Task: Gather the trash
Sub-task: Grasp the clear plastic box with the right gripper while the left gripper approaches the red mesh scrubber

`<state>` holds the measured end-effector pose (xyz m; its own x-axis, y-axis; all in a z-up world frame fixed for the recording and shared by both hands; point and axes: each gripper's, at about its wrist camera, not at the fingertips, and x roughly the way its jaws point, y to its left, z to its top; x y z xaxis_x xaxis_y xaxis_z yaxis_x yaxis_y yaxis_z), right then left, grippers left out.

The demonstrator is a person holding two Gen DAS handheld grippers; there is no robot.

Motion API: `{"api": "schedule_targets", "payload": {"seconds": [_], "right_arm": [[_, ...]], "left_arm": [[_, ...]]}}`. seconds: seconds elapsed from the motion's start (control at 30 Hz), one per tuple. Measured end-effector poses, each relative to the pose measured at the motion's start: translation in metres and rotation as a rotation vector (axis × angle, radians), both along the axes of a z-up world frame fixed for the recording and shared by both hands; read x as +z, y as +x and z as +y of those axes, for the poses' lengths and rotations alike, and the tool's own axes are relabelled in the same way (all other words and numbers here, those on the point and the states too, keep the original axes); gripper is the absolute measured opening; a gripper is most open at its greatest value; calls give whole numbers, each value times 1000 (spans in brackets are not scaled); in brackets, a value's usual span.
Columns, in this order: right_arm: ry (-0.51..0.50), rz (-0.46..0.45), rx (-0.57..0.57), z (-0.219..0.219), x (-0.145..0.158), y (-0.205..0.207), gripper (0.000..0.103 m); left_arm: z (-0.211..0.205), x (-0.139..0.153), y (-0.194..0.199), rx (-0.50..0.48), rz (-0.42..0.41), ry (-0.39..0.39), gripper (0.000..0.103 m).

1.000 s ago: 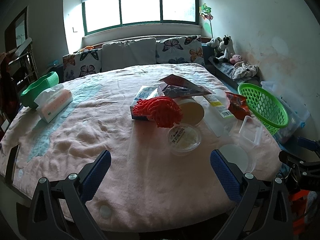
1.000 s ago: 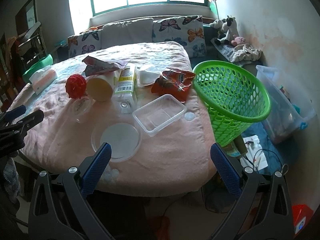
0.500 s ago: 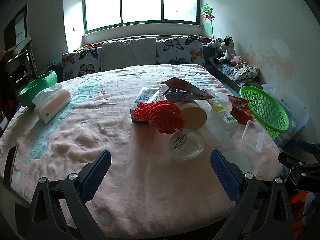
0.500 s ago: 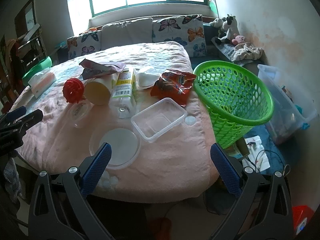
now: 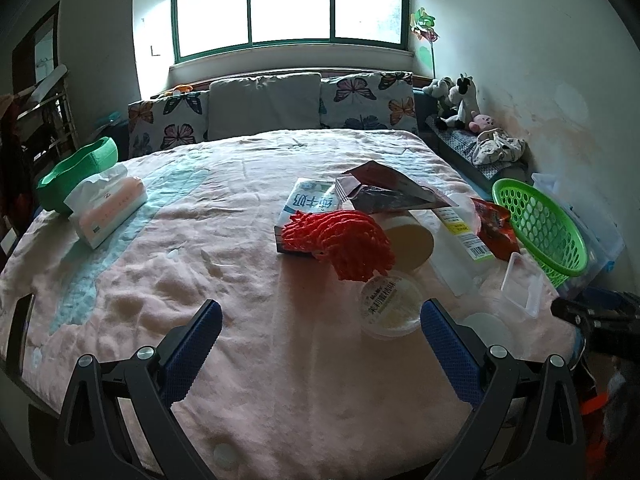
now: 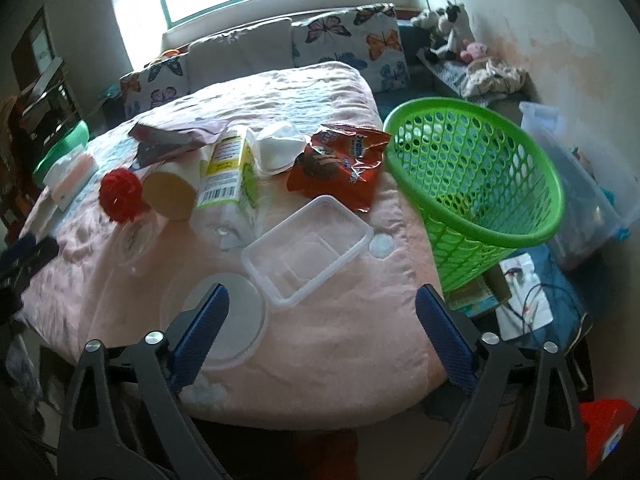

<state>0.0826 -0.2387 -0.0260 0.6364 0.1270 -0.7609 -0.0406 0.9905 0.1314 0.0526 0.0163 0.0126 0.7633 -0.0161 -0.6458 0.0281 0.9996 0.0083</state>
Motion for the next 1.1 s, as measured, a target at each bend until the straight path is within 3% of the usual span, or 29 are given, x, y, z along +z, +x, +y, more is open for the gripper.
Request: {"api": "schedule_targets", "payload": {"seconds": [0.37,0.77,1.1], "right_arm": [[187,167,-95,-14,-10,54,83],[267,304,-207,-23,-33,94,71],[251,308,-205,-22,-36,104,61]], "left_arm": [[16,-6,12,-21,3,-20,96],[33,-14,19,-35,13,-51,96],[28,-27,22,-66,46,-60,96]]}}
